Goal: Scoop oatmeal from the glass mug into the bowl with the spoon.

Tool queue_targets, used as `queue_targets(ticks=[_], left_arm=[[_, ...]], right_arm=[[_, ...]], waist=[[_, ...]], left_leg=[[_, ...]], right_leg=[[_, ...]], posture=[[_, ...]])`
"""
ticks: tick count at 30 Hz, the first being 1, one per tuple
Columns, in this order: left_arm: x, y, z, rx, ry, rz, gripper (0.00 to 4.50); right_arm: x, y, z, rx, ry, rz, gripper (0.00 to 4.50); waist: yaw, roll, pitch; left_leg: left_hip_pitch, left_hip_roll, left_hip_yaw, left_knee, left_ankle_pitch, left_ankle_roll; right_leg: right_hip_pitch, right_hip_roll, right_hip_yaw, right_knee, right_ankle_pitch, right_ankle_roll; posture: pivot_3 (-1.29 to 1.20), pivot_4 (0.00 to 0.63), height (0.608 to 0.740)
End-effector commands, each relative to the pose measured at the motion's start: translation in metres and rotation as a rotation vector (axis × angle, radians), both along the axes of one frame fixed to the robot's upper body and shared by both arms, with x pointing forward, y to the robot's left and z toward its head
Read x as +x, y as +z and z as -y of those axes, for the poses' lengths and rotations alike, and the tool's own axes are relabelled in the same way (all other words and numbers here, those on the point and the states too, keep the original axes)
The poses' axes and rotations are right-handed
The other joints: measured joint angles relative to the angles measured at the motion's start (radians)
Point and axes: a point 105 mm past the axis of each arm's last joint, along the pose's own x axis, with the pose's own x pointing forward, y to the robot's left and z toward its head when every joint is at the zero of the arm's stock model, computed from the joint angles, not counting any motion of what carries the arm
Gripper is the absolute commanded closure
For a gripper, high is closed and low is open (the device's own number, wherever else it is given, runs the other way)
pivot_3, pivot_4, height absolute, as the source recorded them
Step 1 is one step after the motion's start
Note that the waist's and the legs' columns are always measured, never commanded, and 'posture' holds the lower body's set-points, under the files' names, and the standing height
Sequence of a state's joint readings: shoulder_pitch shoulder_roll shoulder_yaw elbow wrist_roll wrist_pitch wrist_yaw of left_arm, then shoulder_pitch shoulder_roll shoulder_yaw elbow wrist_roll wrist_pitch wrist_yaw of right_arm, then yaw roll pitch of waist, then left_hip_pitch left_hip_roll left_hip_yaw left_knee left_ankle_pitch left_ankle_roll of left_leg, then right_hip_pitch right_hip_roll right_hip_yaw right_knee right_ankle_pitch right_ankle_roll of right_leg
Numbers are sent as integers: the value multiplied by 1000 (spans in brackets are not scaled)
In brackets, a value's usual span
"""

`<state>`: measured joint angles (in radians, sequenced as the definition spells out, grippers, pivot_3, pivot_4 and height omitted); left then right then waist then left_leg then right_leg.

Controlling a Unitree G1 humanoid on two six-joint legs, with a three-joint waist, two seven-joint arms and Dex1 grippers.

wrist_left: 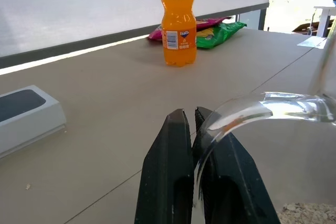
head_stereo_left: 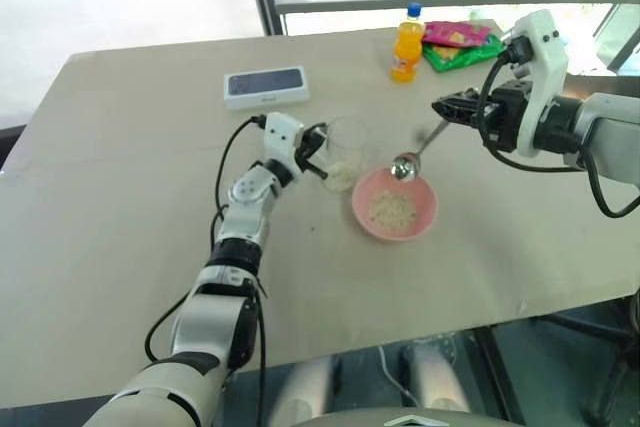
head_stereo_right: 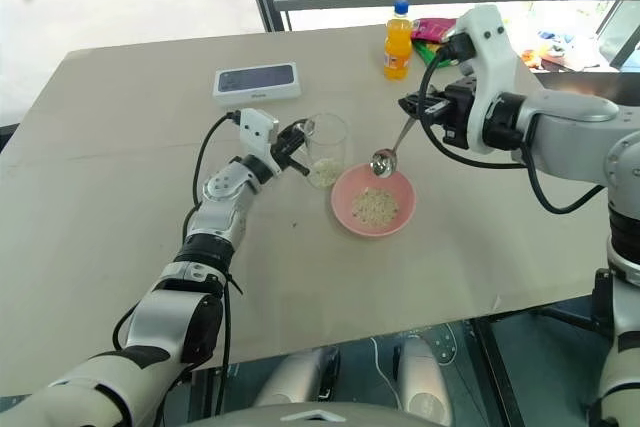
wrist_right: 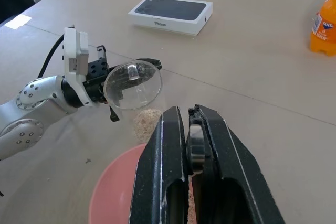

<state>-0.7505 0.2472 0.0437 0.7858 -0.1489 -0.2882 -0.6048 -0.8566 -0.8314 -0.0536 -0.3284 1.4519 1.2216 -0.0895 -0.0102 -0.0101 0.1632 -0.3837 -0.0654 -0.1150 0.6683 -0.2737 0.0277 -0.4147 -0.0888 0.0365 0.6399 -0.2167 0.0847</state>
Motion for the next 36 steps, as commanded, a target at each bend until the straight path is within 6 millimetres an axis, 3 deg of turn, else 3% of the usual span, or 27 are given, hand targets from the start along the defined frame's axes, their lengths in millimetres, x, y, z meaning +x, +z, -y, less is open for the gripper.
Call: queue_targets(ticks=[1,5,9,14,17,22,28,29,30,33,35,36], left_arm=[[-3,-25,-3,60,2,-81,4461],[-4,-25,-4,59,2,-87,4461],[-4,-27,-2,47,-6,-99,4461],[-5,-28,1,38,-12,-102,4461],[-7,-28,1,44,-15,-100,4461],[-10,-27,2,41,-21,-93,4461],[-12,-28,3,31,-22,-96,4461],[-13,-28,3,30,-21,-97,4500],[-13,-28,2,27,-24,-98,4500],[-14,-27,0,21,-21,-96,4500],[-13,-27,-1,17,-16,-95,4500],[-13,-26,-2,16,-12,-95,4500]], right_arm=[[-7,2,-5,-10,22,25,4500],[3,27,2,90,-25,69,4500],[11,62,-6,263,-11,101,4500],[19,75,-27,356,17,99,4500],[24,74,-35,379,24,88,4500],[38,44,-47,328,7,39,4500],[37,33,-65,335,60,24,4500],[38,33,-66,334,60,32,3784],[38,32,-66,327,66,41,3572],[40,35,-63,313,46,85,1949],[45,38,-59,324,1,111,1136],[48,38,-57,332,-13,115,1136]], waist=[[0,0,0],[-1,0,0],[-3,0,0],[-3,0,0],[-1,0,0],[-3,0,0],[-3,0,0],[-3,0,0],[-4,1,0],[-3,1,0],[-3,1,0],[-3,1,0]], left_leg=[[0,0,0,0,0,0],[0,0,0,0,0,0],[1,0,0,0,0,0],[0,0,0,0,0,0],[0,0,0,0,0,0],[0,-1,0,-1,0,0],[0,-1,0,-1,0,0],[-1,-1,0,-1,0,0],[0,-1,0,-1,0,0],[0,-1,0,-1,0,0],[0,-1,0,-1,0,0],[0,-1,0,-1,0,0]], right_leg=[[0,0,0,0,0,0],[0,0,0,1,0,0],[-1,0,0,1,0,0],[-1,0,0,1,0,0],[-1,0,0,1,0,0],[-1,0,0,1,0,0],[-2,0,0,1,0,0],[-2,0,0,1,0,0],[-2,0,0,1,0,0],[-2,0,0,1,0,0],[-2,0,0,1,0,0],[-2,0,0,1,0,0]], posture=[[0,150,740],[0,150,740],[0,150,740],[0,150,740],[0,150,740],[0,150,740],[0,150,740],[0,150,740],[0,150,740],[0,150,740],[0,150,740],[0,150,740]])
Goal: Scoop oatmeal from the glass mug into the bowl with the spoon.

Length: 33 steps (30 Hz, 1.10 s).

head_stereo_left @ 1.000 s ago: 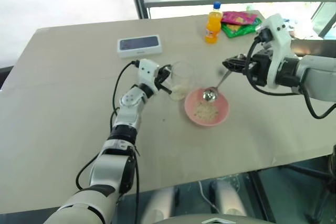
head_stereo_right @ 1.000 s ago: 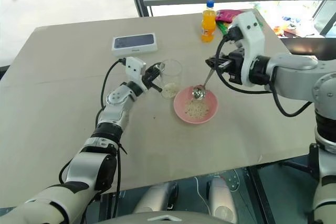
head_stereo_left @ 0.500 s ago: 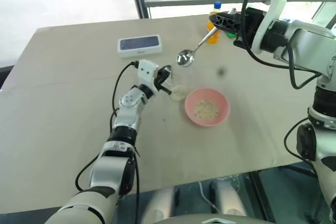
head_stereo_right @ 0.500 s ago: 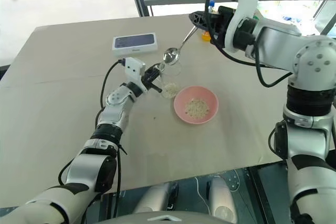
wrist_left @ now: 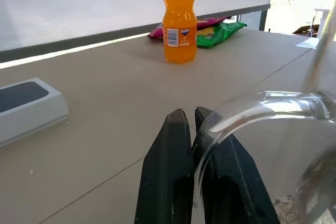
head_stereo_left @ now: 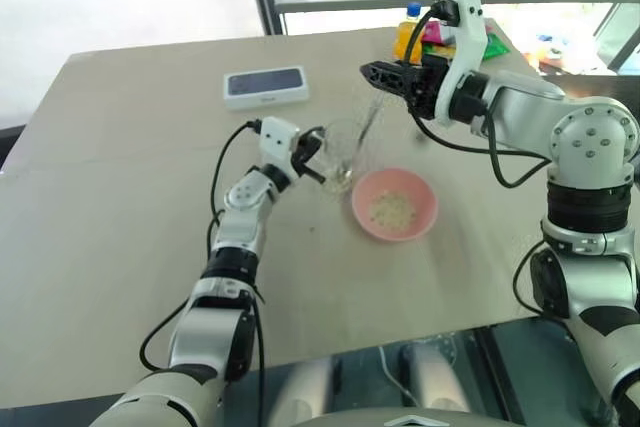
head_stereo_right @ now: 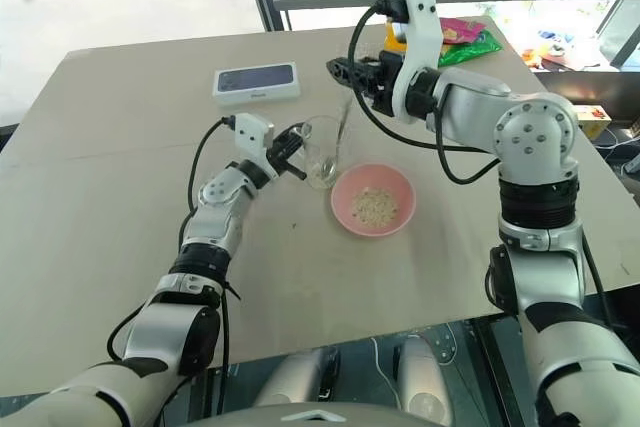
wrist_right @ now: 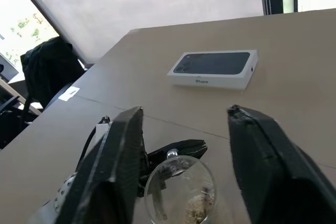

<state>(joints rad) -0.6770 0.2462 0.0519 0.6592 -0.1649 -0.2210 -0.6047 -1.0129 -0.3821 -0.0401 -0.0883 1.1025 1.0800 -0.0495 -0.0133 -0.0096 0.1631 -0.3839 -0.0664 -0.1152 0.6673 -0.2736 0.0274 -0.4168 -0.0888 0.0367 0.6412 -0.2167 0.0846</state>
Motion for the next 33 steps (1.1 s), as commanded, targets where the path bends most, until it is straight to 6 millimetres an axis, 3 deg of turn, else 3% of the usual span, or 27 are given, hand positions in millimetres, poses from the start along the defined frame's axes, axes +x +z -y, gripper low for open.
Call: queue_targets(ticks=[1,2,5,6,7,9,18,33], left_arm=[[-4,-23,1,31,-17,-81,4500],[-3,-22,0,27,-14,-76,4500],[-3,-21,-1,21,-12,-74,3467],[-3,-20,-2,23,-5,-67,3354],[-2,-19,-3,24,2,-66,2667],[-1,-18,-6,31,17,-58,2069],[-10,-4,-14,25,14,1,2069],[-49,20,-31,-12,-6,69,2069]], right_arm=[[1,18,6,44,-44,87,1136],[1,18,6,45,-47,91,1136],[1,18,7,50,-47,98,1071],[1,18,7,51,-47,100,1071],[2,19,8,51,-52,107,1071],[3,20,10,58,-65,117,1071],[4,17,19,62,-93,120,1071],[-8,11,26,51,-80,145,1071]], waist=[[0,0,0],[0,0,0],[-1,0,0],[-1,0,0],[-1,0,0],[-1,0,0],[-7,0,0],[-25,1,1]], left_leg=[[0,0,0,0,0,0],[0,0,0,0,0,0],[0,0,0,0,0,0],[0,0,0,0,0,0],[-2,0,0,0,0,0],[-4,0,0,0,1,-1],[-13,0,1,1,3,-5],[-16,1,2,0,3,-5]], right_leg=[[0,0,0,0,0,0],[0,0,0,0,0,0],[0,0,0,0,0,0],[-1,0,0,0,0,0],[-3,0,0,0,0,0],[-5,0,0,1,0,0],[-16,0,2,3,0,0],[-18,0,3,3,0,0]], posture=[[0,150,740],[0,150,740],[0,150,740],[0,150,740],[0,150,740],[0,150,740],[0,150,740],[0,150,740]])
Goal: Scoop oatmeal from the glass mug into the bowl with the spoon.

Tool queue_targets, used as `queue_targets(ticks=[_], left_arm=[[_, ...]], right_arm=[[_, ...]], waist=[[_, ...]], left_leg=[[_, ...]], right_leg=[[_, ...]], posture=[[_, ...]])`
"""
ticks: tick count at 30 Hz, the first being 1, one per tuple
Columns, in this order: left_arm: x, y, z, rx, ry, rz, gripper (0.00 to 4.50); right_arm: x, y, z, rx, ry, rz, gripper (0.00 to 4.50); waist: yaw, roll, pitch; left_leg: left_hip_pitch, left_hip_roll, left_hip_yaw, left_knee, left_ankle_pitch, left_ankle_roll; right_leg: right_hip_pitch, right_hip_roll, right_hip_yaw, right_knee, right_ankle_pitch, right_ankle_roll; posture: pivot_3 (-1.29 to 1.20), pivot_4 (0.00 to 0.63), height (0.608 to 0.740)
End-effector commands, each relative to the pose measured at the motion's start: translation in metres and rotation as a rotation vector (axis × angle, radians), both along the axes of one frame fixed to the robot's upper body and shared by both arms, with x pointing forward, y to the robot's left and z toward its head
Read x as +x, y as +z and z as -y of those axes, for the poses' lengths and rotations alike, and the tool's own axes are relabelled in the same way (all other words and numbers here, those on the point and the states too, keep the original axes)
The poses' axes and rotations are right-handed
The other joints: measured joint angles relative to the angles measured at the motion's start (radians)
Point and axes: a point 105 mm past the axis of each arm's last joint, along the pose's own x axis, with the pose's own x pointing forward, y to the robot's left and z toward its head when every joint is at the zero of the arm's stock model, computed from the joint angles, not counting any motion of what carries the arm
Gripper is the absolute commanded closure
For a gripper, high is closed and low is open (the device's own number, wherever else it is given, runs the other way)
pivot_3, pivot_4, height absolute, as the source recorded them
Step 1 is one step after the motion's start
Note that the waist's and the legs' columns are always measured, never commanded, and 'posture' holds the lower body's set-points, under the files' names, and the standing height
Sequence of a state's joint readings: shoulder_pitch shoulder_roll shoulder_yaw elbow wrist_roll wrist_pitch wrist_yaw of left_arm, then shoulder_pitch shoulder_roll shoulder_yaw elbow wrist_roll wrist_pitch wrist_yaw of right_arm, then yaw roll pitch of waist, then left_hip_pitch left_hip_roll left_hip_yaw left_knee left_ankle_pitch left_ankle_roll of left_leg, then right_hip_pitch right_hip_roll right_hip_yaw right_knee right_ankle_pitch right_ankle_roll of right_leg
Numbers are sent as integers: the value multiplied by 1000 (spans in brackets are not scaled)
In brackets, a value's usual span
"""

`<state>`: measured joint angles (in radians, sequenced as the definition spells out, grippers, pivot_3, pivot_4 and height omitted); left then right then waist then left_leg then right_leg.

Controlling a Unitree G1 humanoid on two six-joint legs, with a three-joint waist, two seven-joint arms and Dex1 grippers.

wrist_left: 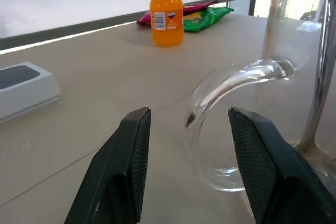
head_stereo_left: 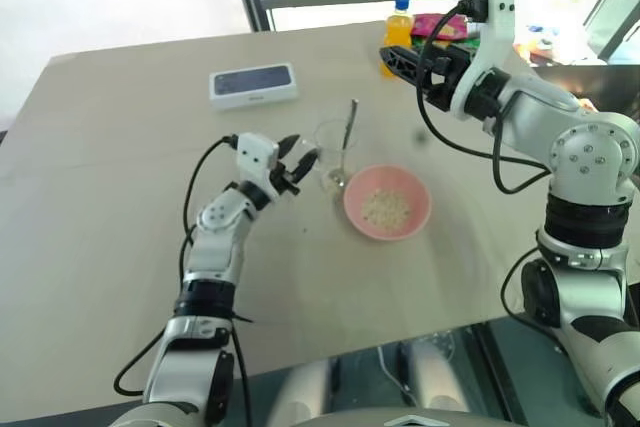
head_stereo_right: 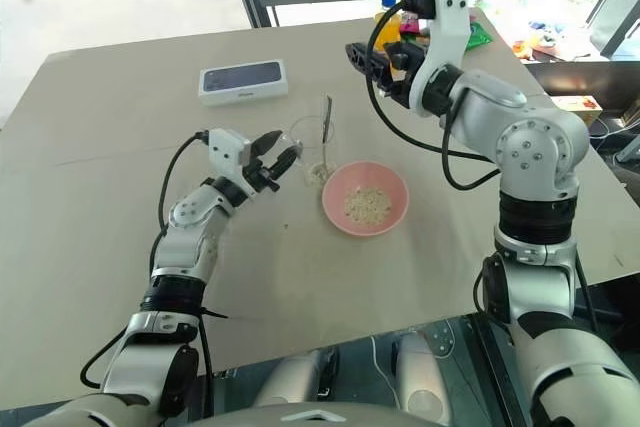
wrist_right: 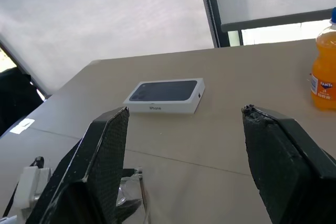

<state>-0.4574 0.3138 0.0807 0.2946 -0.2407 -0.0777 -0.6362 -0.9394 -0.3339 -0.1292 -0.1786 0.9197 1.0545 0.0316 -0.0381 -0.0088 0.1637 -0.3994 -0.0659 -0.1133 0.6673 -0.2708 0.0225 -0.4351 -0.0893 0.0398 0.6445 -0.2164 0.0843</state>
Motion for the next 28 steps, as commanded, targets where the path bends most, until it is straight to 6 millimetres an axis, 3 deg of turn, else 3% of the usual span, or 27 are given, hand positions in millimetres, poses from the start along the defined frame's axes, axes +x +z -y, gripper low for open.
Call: queue_targets(ticks=[1,5,8,12,16,22,24,28], left_arm=[[-17,16,-7,5,-5,49,2069],[-33,14,-15,18,19,27,2069],[-50,15,-21,23,53,11,2069],[-76,17,-29,-23,110,-33,2069],[-101,1,-34,-31,163,-145,2069],[-140,-47,-62,33,290,-300,2069],[-149,-61,-68,71,309,-325,2069],[-152,-64,-69,94,332,-295,2069]], right_arm=[[-11,7,8,9,12,50,1071],[-18,-9,22,-37,-8,51,1071],[-21,-27,46,-151,-85,108,1071],[-35,-75,88,-337,-135,136,1071],[-65,-124,118,-367,-91,87,1071],[-97,-179,141,-345,-48,-10,1071],[-98,-194,146,-331,-63,-33,1071],[-100,-209,145,-338,-34,-31,1071]], waist=[[-1,0,0],[0,0,0],[4,0,0],[20,0,0],[26,0,0],[21,-1,2],[23,-1,2],[29,-1,3]], left_leg=[[0,0,0,0,0,0],[0,0,1,0,0,0],[0,0,1,0,0,0],[0,0,1,0,-1,2],[3,1,3,0,-2,4],[11,3,8,0,-3,5],[22,5,8,-1,-4,6],[21,6,9,2,-4,6]], right_leg=[[0,0,0,0,0,0],[0,0,1,-1,0,0],[0,0,1,-1,0,0],[2,0,0,-3,0,0],[4,0,1,-2,0,0],[10,1,4,-2,0,1],[23,2,3,-6,-3,-2],[25,2,2,-7,-6,2]], posture=[[0,150,740],[0,150,740],[0,150,740],[0,150,740],[0,150,740],[0,150,740],[0,150,740],[0,150,740]])
